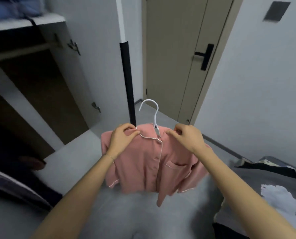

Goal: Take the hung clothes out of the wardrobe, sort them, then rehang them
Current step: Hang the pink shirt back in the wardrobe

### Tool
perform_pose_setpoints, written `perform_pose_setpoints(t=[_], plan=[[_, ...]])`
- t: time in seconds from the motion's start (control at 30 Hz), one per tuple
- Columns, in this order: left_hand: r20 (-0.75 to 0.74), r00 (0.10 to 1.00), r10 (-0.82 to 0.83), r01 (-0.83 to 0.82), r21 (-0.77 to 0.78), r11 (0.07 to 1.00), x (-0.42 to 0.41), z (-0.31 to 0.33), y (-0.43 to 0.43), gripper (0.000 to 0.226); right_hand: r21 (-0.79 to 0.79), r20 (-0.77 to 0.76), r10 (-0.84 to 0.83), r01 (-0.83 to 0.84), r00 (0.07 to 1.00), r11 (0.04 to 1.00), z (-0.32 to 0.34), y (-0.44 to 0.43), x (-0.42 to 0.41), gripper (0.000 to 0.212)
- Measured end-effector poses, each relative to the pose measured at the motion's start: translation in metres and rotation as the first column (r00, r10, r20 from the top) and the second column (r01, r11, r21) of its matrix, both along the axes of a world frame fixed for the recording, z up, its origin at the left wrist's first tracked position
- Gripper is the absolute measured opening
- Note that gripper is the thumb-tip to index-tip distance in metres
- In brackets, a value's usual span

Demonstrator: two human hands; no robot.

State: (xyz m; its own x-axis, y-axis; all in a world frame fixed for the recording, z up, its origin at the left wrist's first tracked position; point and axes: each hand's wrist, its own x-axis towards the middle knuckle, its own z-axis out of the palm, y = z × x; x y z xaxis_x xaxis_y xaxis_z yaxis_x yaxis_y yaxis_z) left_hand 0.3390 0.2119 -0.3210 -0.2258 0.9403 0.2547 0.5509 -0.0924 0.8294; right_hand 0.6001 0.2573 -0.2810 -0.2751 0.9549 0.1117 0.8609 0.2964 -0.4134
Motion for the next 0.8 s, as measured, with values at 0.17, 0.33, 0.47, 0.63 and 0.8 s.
perform_pose_setpoints(t=[0.17, 0.33, 0.47, 0.63, 0.8], plan=[[-0.055, 0.988, 0.146, -0.144, 0.036, 0.989, -0.069, 0.006, -0.032, 0.012, -0.063, -0.073, 0.180, -0.185, 0.981, 0.981, 0.014, 0.002, -0.074, 0.038], [-0.111, 0.958, 0.264, -0.256, 0.086, 0.963, -0.137, 0.017, -0.052, 0.013, -0.083, -0.133, 0.277, -0.290, 0.951, 0.954, 0.024, 0.005, -0.153, 0.045], [-0.163, 0.926, 0.340, -0.327, 0.103, 0.940, -0.202, 0.027, -0.057, 0.013, -0.075, -0.156, 0.324, -0.338, 0.933, 0.938, 0.033, 0.011, -0.225, 0.048], [-0.219, 0.895, 0.388, -0.365, 0.137, 0.921, -0.294, 0.040, -0.048, 0.010, -0.046, -0.163, 0.373, -0.384, 0.914, 0.922, 0.046, 0.028, -0.319, 0.050], [-0.245, 0.886, 0.394, -0.380, 0.106, 0.919, -0.381, 0.045, -0.032, 0.009, -0.035, -0.176, 0.401, -0.413, 0.899, 0.910, 0.061, 0.042, -0.406, 0.040]])
